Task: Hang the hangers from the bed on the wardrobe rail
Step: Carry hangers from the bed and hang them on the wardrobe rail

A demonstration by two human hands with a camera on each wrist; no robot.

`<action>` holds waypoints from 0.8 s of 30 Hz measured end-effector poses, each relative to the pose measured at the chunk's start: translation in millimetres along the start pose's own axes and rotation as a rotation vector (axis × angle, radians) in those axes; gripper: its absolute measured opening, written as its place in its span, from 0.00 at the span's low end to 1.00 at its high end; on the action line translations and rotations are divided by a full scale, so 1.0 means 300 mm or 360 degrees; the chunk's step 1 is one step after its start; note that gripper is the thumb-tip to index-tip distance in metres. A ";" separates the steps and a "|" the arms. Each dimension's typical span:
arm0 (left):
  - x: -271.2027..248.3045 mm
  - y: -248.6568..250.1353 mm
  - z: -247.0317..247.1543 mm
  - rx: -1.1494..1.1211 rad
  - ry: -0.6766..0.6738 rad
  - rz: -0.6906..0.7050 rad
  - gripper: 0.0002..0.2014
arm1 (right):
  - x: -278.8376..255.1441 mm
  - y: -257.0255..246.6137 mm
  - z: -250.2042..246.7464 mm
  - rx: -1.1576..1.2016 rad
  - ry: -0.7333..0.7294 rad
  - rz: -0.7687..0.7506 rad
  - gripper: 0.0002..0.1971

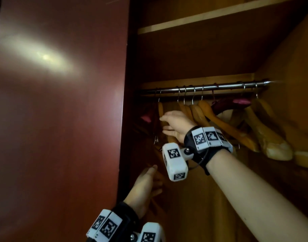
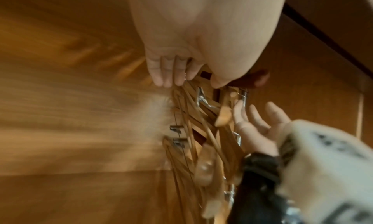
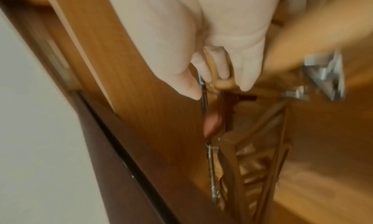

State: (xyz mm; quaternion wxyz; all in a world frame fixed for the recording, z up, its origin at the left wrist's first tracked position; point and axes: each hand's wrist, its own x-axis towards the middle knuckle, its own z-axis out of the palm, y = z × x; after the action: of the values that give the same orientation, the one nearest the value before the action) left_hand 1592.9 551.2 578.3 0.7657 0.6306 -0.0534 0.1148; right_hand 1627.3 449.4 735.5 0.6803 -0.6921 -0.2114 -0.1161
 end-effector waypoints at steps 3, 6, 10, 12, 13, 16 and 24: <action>0.002 0.029 0.030 0.0017 -0.0066 0.0053 0.15 | -0.065 -0.033 -0.067 -0.0072 0.0079 -0.0065 0.13; 0.005 0.061 0.044 0.0018 -0.0092 0.0134 0.12 | -0.127 -0.073 -0.134 -0.0103 0.0130 -0.0139 0.08; 0.010 0.097 0.060 0.0008 -0.0111 0.0161 0.11 | -0.205 -0.113 -0.220 -0.0335 0.0249 -0.0298 0.06; 0.008 0.111 0.077 0.0028 -0.0115 0.0218 0.10 | -0.228 -0.117 -0.265 -0.0585 0.0380 -0.0399 0.07; 0.006 0.119 0.087 0.0045 -0.0112 0.0256 0.10 | -0.236 -0.113 -0.288 -0.0701 0.0438 -0.0435 0.07; -0.002 0.163 0.113 0.0143 -0.0041 0.0404 0.10 | -0.251 -0.098 -0.342 -0.0984 0.0525 -0.0438 0.06; 0.078 0.293 0.155 0.0623 0.0170 0.0701 0.20 | -0.263 -0.078 -0.388 -0.1266 0.0572 -0.0275 0.09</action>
State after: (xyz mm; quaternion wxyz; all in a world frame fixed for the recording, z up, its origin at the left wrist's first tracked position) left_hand 1597.0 523.9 676.7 0.5880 0.7326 -0.1254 0.3192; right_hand 1561.8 323.0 726.4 0.3749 -0.8486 -0.0858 -0.3633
